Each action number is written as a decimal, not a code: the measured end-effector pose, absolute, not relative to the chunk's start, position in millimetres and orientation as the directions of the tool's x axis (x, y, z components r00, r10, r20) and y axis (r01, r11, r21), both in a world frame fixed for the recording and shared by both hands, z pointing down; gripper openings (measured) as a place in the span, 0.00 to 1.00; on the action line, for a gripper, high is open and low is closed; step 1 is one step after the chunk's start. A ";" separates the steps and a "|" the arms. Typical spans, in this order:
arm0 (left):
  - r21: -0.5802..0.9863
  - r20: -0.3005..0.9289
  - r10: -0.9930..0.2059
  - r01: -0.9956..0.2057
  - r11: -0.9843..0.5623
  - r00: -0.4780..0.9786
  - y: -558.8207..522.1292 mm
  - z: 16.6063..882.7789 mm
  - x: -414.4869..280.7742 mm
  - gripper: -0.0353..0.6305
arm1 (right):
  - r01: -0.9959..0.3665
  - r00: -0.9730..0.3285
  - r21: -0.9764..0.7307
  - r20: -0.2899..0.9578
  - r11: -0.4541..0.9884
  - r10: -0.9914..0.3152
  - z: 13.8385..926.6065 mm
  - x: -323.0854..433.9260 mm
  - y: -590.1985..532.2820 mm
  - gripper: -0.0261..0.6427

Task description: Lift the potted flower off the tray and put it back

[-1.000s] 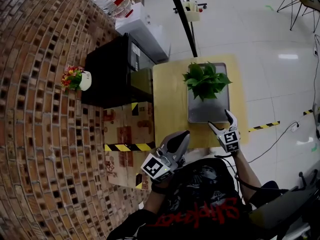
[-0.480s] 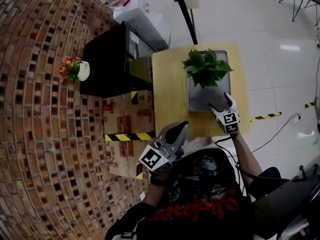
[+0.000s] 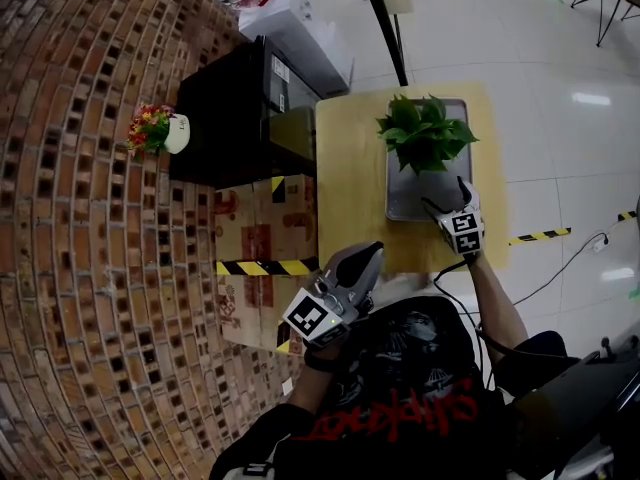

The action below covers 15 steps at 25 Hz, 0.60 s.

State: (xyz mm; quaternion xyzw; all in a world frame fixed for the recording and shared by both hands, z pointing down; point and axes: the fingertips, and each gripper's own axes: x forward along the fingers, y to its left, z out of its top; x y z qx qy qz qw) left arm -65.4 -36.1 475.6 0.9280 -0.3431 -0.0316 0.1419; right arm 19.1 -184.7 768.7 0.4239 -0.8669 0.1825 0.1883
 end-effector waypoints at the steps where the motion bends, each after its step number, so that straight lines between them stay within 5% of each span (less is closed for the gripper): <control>1: 0.285 0.039 -0.650 -0.632 -0.721 0.759 -36.4 475.8 -67.9 0.05 | -0.805 -0.570 -0.164 0.484 0.571 -0.664 771.5 17.0 -185.4 0.75; 15: 0.300 0.063 -0.689 -0.672 -0.677 0.722 -32.1 485.8 -86.8 0.05 | -0.818 -0.554 -0.189 0.516 0.544 -0.654 797.4 1.1 -206.3 0.77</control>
